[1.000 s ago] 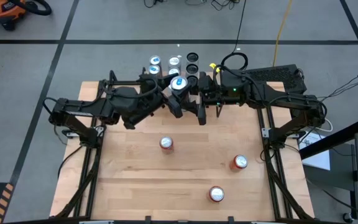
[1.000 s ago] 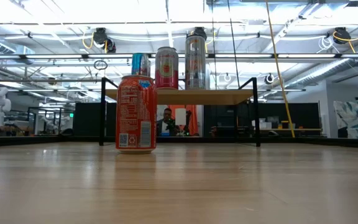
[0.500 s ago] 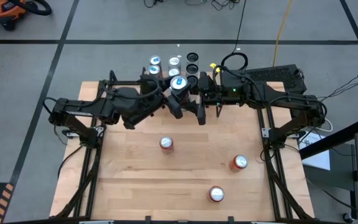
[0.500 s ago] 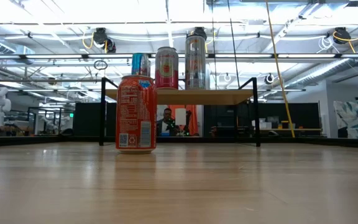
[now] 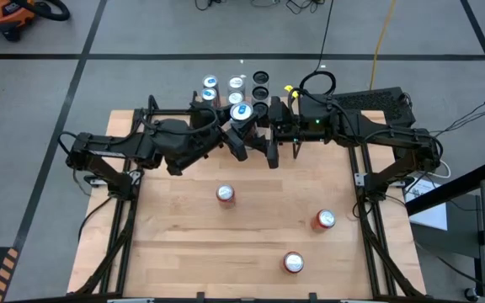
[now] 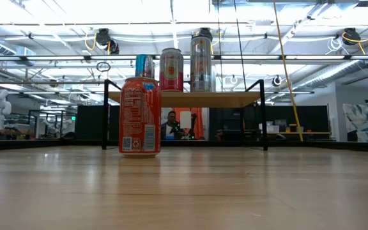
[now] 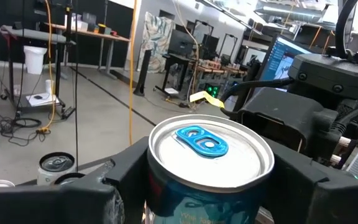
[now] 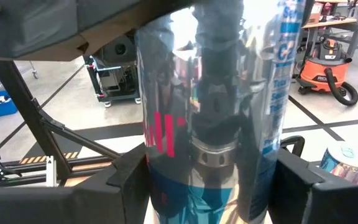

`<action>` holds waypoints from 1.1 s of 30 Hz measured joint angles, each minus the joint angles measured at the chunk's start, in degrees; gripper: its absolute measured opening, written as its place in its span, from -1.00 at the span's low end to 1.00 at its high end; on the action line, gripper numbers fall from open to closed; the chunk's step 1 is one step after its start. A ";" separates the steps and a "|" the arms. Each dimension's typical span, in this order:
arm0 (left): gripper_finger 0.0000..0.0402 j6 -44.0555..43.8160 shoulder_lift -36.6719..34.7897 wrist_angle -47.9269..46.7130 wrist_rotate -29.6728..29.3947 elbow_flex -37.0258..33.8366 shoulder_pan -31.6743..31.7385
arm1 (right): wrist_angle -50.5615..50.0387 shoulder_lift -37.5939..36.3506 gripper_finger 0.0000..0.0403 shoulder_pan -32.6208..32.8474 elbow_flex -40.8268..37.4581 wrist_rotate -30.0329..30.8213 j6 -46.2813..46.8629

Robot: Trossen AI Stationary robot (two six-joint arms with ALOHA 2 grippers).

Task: Place canned beverage on shelf
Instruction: Put the blue soda can aligned with the other blue soda can on the shelf

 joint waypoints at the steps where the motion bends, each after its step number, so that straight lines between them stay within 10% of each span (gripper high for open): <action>1: 0.20 -0.06 0.00 -0.01 -0.07 0.00 0.00 | 0.01 0.00 0.10 -0.02 0.00 0.01 0.00; 33: 0.14 1.27 -8.71 -9.53 -0.60 -0.04 -1.49 | -20.48 -7.75 0.75 -1.05 0.09 -1.75 7.80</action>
